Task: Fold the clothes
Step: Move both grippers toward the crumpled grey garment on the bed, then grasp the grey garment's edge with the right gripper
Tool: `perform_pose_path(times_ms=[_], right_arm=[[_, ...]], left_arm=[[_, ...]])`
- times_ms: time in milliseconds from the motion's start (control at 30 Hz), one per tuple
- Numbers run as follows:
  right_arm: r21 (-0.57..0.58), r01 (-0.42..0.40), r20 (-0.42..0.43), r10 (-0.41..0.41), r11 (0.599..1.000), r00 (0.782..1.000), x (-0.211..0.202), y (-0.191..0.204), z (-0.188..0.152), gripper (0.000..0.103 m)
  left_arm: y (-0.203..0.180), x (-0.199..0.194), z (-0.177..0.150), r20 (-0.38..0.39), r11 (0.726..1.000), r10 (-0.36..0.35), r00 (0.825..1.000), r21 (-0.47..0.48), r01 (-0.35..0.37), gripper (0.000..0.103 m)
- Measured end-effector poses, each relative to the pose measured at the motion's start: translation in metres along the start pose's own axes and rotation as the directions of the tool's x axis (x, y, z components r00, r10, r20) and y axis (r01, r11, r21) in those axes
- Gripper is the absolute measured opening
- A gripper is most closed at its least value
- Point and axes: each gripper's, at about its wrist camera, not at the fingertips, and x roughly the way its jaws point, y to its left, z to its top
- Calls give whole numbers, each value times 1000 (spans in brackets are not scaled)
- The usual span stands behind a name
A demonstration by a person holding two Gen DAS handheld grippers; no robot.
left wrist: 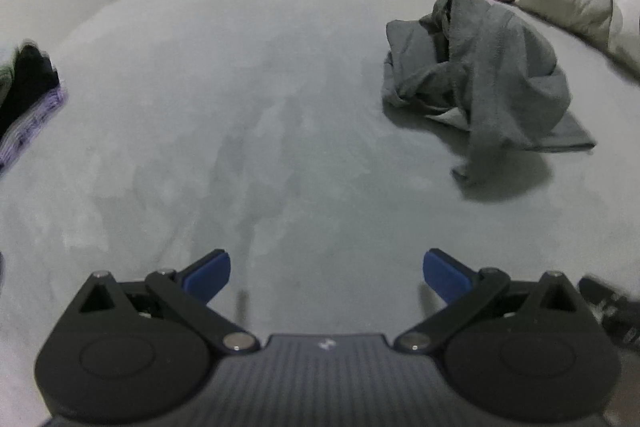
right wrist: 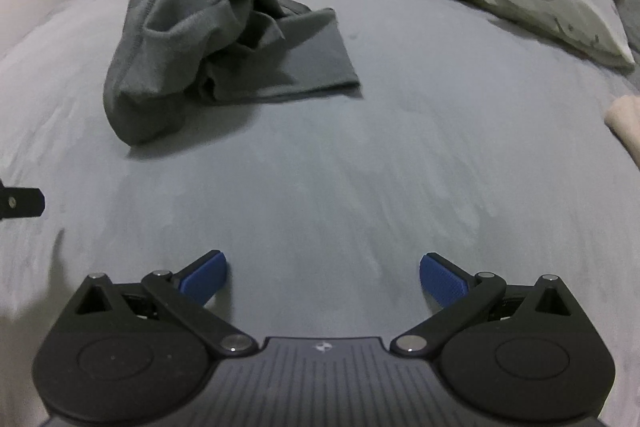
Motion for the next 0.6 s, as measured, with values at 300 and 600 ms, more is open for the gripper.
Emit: perform_pose_path(times_ms=[300,600], right_arm=[[26,-87,116,83,996,990,9,33,56,103],[76,-134,217,114,988,969,9,47,88,87]], left_arm=[[37,1,12,-6,969,-180,984,-172,176,103],[54,7,24,-6,931,-280,960,-247,270,103]])
